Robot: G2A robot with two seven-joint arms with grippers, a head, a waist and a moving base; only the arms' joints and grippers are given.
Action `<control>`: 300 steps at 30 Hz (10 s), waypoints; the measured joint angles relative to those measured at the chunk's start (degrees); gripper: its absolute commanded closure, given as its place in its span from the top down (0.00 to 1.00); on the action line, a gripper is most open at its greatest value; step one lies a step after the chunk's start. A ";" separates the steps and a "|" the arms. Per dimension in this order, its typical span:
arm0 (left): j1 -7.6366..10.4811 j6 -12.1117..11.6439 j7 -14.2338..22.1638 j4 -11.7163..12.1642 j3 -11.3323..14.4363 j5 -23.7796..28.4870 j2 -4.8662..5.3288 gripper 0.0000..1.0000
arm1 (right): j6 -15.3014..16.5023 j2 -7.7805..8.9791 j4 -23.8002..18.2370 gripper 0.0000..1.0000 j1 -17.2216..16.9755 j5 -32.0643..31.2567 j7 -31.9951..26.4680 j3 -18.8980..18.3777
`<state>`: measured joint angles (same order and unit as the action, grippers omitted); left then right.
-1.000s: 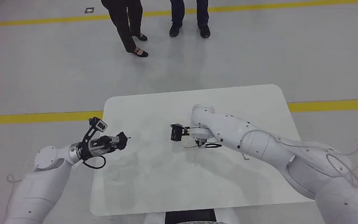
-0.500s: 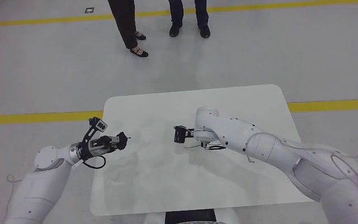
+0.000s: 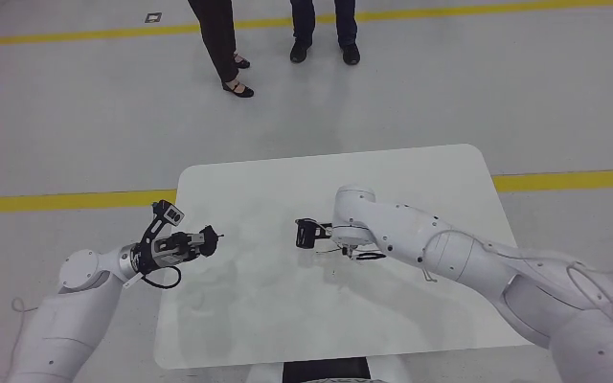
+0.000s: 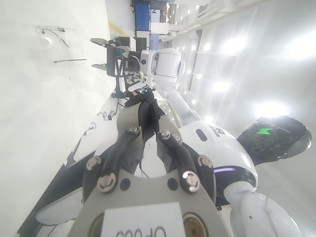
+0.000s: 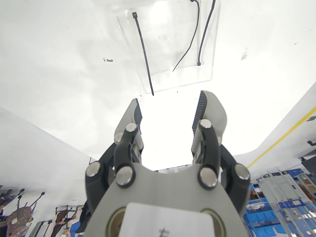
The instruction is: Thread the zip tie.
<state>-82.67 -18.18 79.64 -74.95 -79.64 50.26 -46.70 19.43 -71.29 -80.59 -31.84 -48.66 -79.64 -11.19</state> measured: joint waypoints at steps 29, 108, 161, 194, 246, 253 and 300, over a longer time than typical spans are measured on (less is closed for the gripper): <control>0.00 0.00 0.00 0.00 0.00 0.00 0.00 0.00 | 0.05 -2.24 3.57 0.46 -1.27 -3.40 2.44 -0.17; 0.00 0.00 0.00 0.00 0.00 0.00 0.00 0.00 | 0.05 -8.60 12.91 0.24 -2.62 -1.44 0.00 1.45; 0.00 0.00 0.00 0.00 0.00 0.00 0.00 0.00 | 0.05 -3.99 4.88 0.00 2.18 6.24 0.00 1.45; 0.00 0.00 0.00 0.00 0.00 0.00 0.00 0.00 | -4.78 12.98 -5.68 0.00 -6.19 35.60 17.83 -17.49; 0.00 0.00 0.00 0.00 0.00 0.00 0.00 0.00 | -11.23 17.63 -21.94 0.00 -43.78 28.07 75.50 -34.37; 0.00 0.00 0.00 0.00 0.00 0.00 0.00 0.00 | -10.93 16.29 -21.07 0.00 -48.18 26.19 85.83 -32.67; 0.31 0.79 -7.47 -4.04 8.68 -4.17 -2.16 0.00 | -3.16 3.79 -12.02 0.00 -45.47 20.24 105.86 -21.54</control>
<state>-82.36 -17.38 72.17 -79.00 -70.95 46.09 -48.86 16.27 -67.50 -92.61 -77.30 -28.42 26.22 -32.73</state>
